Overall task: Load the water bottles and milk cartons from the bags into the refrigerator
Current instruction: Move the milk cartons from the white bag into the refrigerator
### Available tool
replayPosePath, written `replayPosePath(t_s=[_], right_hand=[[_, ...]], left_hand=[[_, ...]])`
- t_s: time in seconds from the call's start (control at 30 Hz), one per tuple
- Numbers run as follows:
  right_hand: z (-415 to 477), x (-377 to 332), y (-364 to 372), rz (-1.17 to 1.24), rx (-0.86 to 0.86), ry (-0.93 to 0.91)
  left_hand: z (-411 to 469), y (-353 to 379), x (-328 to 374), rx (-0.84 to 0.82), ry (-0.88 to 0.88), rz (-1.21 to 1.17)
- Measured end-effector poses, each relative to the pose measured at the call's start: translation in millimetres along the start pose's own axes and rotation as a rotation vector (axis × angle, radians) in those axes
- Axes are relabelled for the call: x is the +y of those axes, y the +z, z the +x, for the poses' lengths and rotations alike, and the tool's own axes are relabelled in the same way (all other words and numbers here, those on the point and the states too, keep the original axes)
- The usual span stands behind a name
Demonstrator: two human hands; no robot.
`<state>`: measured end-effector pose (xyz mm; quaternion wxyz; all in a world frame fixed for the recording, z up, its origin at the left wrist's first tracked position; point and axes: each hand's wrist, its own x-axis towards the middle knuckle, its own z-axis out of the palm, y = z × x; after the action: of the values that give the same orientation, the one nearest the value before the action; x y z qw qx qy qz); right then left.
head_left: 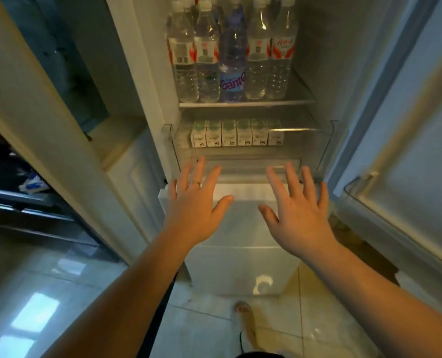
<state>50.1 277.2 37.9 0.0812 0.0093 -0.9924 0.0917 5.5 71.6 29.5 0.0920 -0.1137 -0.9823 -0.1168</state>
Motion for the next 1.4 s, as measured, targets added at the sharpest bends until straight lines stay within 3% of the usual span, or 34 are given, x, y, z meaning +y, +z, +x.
replayPosePath(t_s=[0.4,0.63,0.93,1.17,1.4], right_hand=[[-148,14,11,0.083,-0.165,0.09],[-228,69,42,0.194,-0.127,0.145],[-342,205,39,0.118,-0.218,0.097],[-420,335,-2,0.087,-0.226,0.108],[-491,427,-28,0.139,-0.21,0.234]], left_hand=[[-175,38,22,-0.175,-0.036,-0.224],[-249,78,79,-0.239,-0.047,-0.354],[-312,114,224,-0.408,-0.01,-0.216],[-363,146,376,-0.436,-0.041,-0.273],[-395,165,485,-0.49,0.121,-0.245]])
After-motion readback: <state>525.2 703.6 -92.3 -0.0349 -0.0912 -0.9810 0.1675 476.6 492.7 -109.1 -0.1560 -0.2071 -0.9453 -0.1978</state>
